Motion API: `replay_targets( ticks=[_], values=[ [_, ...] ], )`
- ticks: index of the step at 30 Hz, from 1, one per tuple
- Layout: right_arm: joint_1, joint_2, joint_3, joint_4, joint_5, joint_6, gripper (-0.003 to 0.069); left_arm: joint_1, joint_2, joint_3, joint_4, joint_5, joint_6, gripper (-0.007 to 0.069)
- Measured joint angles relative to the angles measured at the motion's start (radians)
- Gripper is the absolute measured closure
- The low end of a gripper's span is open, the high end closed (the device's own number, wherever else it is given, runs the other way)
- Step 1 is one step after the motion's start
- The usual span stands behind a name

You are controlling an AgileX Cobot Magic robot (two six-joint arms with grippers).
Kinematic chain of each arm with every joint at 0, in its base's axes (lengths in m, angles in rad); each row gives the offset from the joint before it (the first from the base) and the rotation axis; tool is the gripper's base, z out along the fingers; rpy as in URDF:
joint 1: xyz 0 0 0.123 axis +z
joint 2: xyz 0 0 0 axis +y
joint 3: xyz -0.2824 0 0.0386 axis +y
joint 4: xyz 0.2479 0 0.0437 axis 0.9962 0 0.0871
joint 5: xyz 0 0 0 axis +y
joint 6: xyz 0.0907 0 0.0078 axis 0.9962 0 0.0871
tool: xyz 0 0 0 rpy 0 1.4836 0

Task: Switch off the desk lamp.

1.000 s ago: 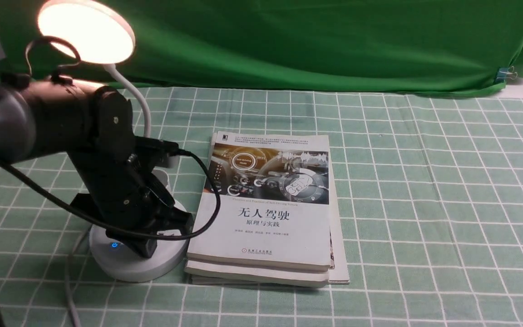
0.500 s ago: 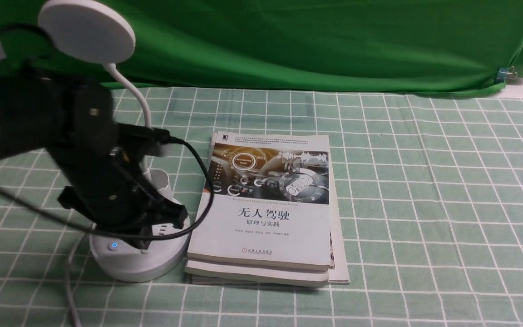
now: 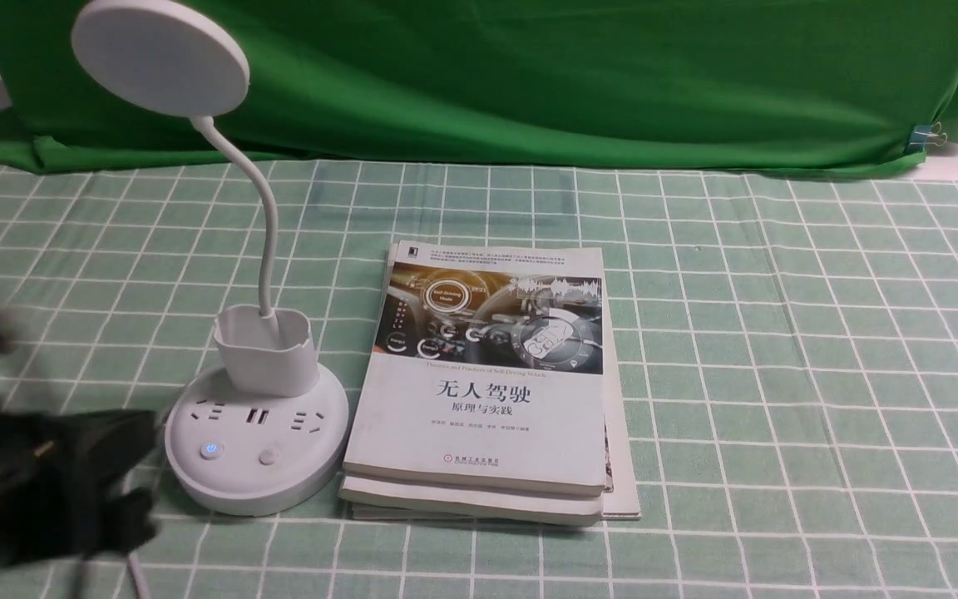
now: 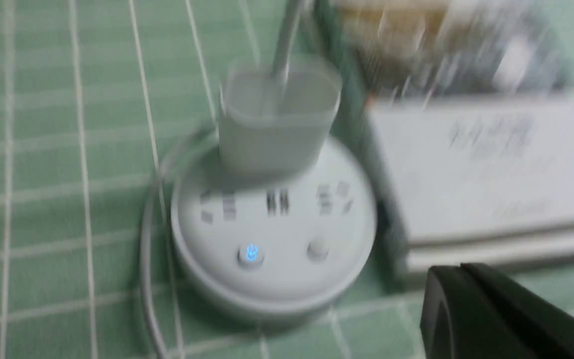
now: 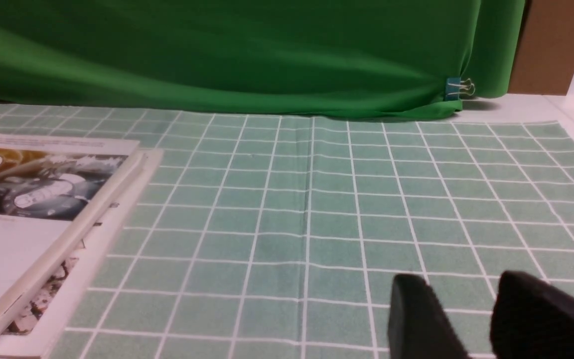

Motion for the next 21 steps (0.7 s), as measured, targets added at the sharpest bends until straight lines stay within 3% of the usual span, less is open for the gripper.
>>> replay_targets(
  ticks=[8, 21],
  values=[
    [0.0, 0.0, 0.0, 0.0, 0.0, 0.0, 0.0417, 0.0, -0.383, 0.217, -0.001, -0.122, -0.014, 0.0624],
    [0.0, 0.0, 0.0, 0.0, 0.0, 0.0, 0.0417, 0.0, -0.448, 0.253, -0.003, -0.115, -0.015, 0.0624]
  ],
)
